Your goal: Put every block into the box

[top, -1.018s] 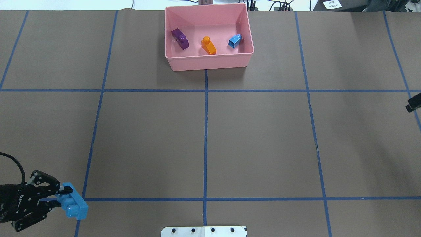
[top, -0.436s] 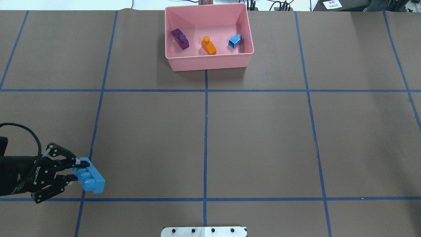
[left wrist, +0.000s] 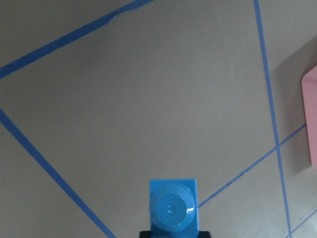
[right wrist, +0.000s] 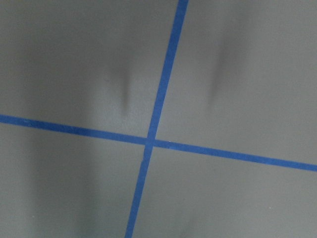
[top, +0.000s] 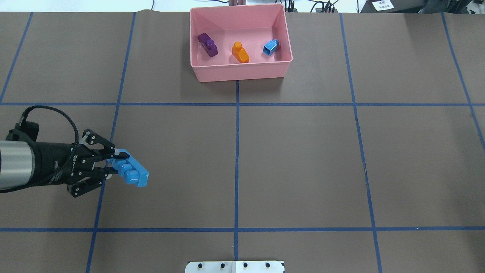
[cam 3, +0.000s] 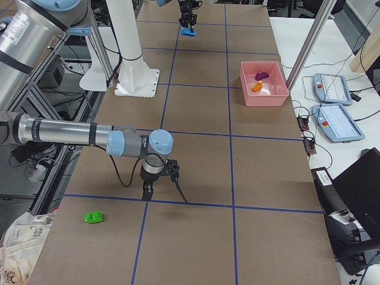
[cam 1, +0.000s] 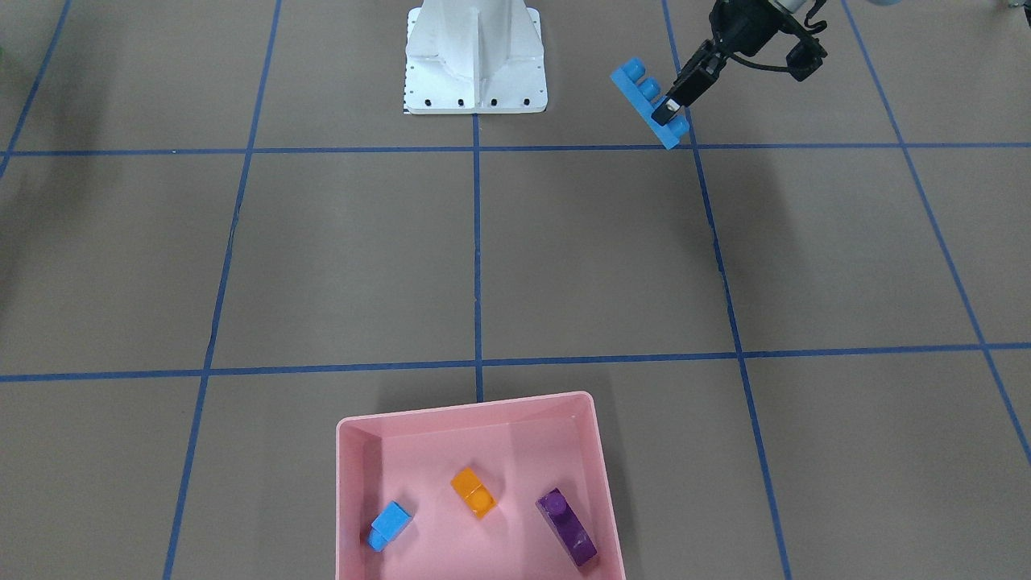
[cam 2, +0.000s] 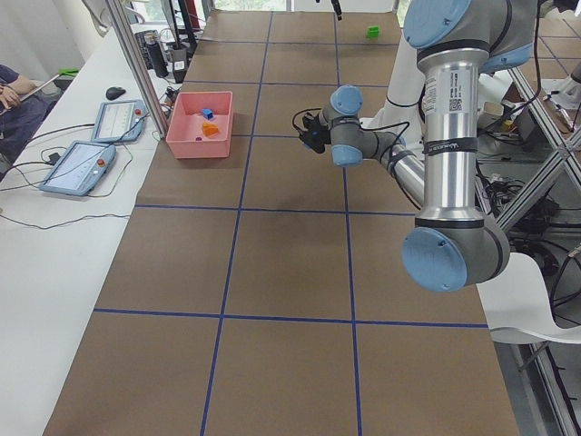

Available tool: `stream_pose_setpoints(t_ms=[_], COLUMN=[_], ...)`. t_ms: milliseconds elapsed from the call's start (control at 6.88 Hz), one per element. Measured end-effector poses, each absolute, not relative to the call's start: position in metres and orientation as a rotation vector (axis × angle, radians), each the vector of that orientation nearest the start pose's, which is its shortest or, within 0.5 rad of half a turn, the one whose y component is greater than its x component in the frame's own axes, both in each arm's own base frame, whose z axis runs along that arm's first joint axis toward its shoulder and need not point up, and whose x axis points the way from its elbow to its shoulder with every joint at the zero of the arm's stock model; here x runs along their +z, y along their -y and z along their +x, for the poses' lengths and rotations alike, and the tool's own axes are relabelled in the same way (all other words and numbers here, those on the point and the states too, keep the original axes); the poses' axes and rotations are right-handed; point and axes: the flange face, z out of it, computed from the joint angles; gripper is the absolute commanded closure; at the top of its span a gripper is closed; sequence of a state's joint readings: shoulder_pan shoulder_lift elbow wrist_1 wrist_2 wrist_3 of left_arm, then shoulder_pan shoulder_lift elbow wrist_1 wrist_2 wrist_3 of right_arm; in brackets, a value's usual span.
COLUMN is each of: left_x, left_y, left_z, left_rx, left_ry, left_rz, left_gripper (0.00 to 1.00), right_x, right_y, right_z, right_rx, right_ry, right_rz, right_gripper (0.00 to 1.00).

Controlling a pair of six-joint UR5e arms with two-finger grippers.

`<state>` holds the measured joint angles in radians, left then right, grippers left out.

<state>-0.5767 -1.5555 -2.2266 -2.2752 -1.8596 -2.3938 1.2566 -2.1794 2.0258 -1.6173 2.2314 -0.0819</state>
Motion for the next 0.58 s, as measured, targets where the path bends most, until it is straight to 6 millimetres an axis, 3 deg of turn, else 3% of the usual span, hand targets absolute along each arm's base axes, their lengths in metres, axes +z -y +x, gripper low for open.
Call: stream_pose_setpoints(t_ms=[291, 582], left_x=[0.235, 0.206], left_y=[0.361, 0.389], left_z=[0.321, 0.346], left_rx=[-0.976, -0.979], left_ry=[-1.355, -1.361], left_rz=[-0.362, -0.34], left_gripper=[1.0, 1.0], right_x=[0.693, 0.718], right_y=[0.194, 0.163], right_z=[0.013, 0.023], right_rx=[-0.383, -0.458], right_ry=[0.637, 0.653], right_rz=[-0.327, -0.374], right_gripper=[0.0, 0.0])
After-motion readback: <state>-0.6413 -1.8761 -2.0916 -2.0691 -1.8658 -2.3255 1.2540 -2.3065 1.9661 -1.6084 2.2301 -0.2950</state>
